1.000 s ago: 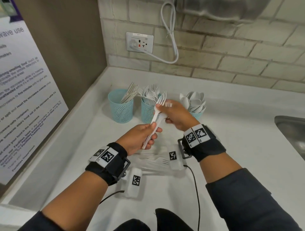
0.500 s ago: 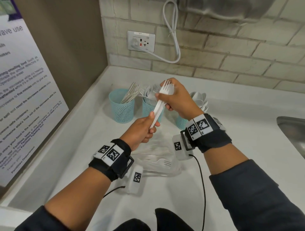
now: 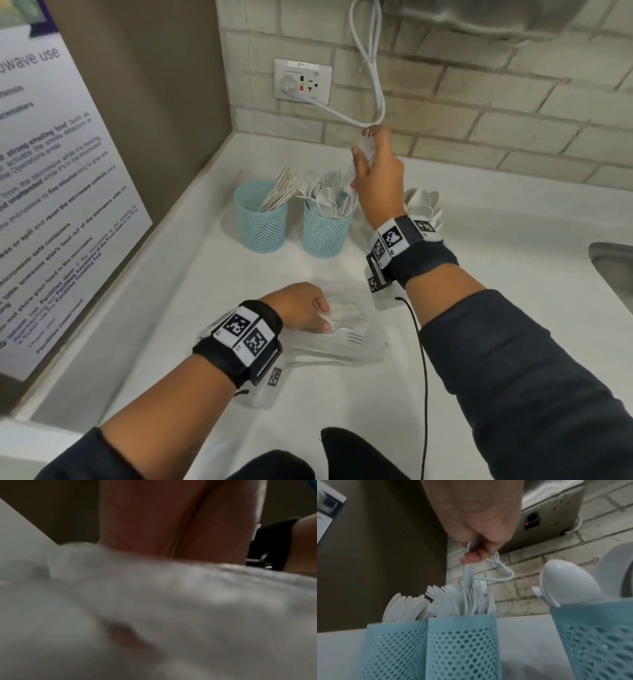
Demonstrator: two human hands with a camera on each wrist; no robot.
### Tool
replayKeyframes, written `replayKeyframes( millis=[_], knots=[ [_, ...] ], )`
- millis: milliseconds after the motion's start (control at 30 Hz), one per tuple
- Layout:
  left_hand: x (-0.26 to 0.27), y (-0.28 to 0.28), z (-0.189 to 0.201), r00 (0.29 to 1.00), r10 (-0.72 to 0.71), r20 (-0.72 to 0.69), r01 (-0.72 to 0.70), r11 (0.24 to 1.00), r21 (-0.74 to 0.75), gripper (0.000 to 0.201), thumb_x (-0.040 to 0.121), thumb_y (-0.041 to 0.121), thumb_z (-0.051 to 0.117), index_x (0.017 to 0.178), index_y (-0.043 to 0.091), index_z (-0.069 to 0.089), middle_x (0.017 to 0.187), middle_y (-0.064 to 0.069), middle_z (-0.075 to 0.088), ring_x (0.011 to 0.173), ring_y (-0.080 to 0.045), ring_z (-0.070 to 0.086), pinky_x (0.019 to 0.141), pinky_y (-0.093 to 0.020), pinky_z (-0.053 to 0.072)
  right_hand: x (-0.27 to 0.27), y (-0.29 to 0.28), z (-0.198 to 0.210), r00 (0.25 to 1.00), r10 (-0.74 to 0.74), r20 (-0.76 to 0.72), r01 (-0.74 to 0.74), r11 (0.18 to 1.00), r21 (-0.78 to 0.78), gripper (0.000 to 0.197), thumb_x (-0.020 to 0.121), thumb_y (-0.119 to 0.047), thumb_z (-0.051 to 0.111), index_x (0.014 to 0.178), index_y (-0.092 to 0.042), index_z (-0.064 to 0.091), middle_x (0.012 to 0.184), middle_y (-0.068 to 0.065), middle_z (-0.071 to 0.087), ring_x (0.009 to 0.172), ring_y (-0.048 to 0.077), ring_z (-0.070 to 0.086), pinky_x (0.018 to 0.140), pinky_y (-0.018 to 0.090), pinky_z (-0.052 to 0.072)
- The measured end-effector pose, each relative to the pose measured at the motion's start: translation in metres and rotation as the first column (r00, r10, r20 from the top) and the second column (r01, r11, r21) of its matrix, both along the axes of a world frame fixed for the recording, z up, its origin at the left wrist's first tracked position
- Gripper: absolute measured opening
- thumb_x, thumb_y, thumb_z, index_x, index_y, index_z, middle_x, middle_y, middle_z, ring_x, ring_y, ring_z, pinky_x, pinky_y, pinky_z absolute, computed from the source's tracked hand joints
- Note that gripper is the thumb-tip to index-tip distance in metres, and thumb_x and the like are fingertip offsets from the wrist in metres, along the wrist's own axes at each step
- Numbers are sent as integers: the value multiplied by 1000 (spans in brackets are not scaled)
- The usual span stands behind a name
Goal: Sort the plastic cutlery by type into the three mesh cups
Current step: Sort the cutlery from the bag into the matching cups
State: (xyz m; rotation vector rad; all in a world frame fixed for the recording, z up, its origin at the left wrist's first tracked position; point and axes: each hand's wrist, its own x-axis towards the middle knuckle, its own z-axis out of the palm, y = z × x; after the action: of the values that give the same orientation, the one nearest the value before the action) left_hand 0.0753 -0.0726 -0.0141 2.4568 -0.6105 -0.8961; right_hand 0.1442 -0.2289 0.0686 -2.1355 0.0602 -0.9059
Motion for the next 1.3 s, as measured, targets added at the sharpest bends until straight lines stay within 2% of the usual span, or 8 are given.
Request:
replayKeyframes(
  millis=[100, 333, 500, 667, 900, 1067, 1133, 1300],
  knots=[
    [-1, 0, -3, 999, -32, -33, 33, 999, 34, 47, 79, 33, 71, 119, 16, 55, 124, -2, 53, 116, -17, 51, 102, -29, 40, 6, 1, -13, 988, 26, -153, -48, 989, -137, 25, 98, -15, 41, 120, -4, 45, 92, 21, 65, 82, 36, 62, 66, 33, 43],
    [-4, -1, 0, 996, -89, 11, 88, 991, 105, 57, 79, 39, 71, 128, 20, 48, 131, -4, 46, 122, -21, 46, 105, -33, 38, 6, 10, -21, 893, -103, -438, -125, 878, -461, 38, 101, -35, 24, 127, -15, 44, 107, 17, 66, 115, 34, 39, 87, 40, 36],
    [-6, 1, -2, 993, -115, 14, 111, 981, 158, 70, 73, 49, 72, 131, 27, 42, 135, -4, 37, 126, -22, 39, 108, -39, 35, 5, 11, -13, 776, -203, -597, -205, 814, -543, 47, 100, -44, 15, 136, -24, 38, 133, 15, 47, 125, 34, 31, 101, 45, 24],
    [-11, -1, -1, 990, -128, 65, 114, 975, 189, 75, 72, 50, 72, 134, 24, 38, 138, -5, 31, 129, -24, 30, 108, -42, 34, 1, 16, -9, 883, -174, -436, -135, 795, -591, 43, 101, -33, 23, 142, -26, 35, 135, 8, 48, 124, 31, 34, 97, 42, 28],
    [-15, 2, 0, 974, -195, 116, 164, 958, 236, 84, 74, 50, 70, 141, 20, 29, 143, -5, 25, 130, -26, 28, 108, -41, 33, -11, 10, -7, 830, -109, -547, -244, 811, -532, 45, 101, -36, 25, 144, -24, 31, 138, 5, 48, 127, 32, 30, 99, 44, 25],
    [-17, 0, -2, 963, -239, 124, 203, 947, 248, 80, 72, 48, 72, 138, 27, 31, 139, -2, 27, 128, -25, 28, 106, -48, 34, -31, 12, 12, 916, 46, -399, -211, 901, -379, 31, 92, -12, 43, 113, -10, 65, 110, 10, 65, 104, 27, 55, 88, 31, 44],
    [-18, -2, -2, 960, -251, 125, 213, 942, 258, 78, 72, 46, 72, 137, 29, 32, 138, -2, 28, 127, -25, 28, 105, -48, 35, -46, 12, 25, 834, 115, -539, -307, 909, -283, 27, 89, -8, 45, 100, -3, 69, 99, 10, 69, 94, 24, 62, 82, 30, 47],
    [-19, -6, -3, 947, -280, 157, 224, 926, 304, 75, 74, 45, 70, 136, 30, 31, 137, -2, 27, 129, -26, 27, 104, -51, 33, -71, 13, 21, 344, -111, -933, -631, 708, -317, 27, 88, -26, 59, 109, -11, 67, 109, 5, 66, 88, 19, 61, 72, 27, 49]
  ],
)
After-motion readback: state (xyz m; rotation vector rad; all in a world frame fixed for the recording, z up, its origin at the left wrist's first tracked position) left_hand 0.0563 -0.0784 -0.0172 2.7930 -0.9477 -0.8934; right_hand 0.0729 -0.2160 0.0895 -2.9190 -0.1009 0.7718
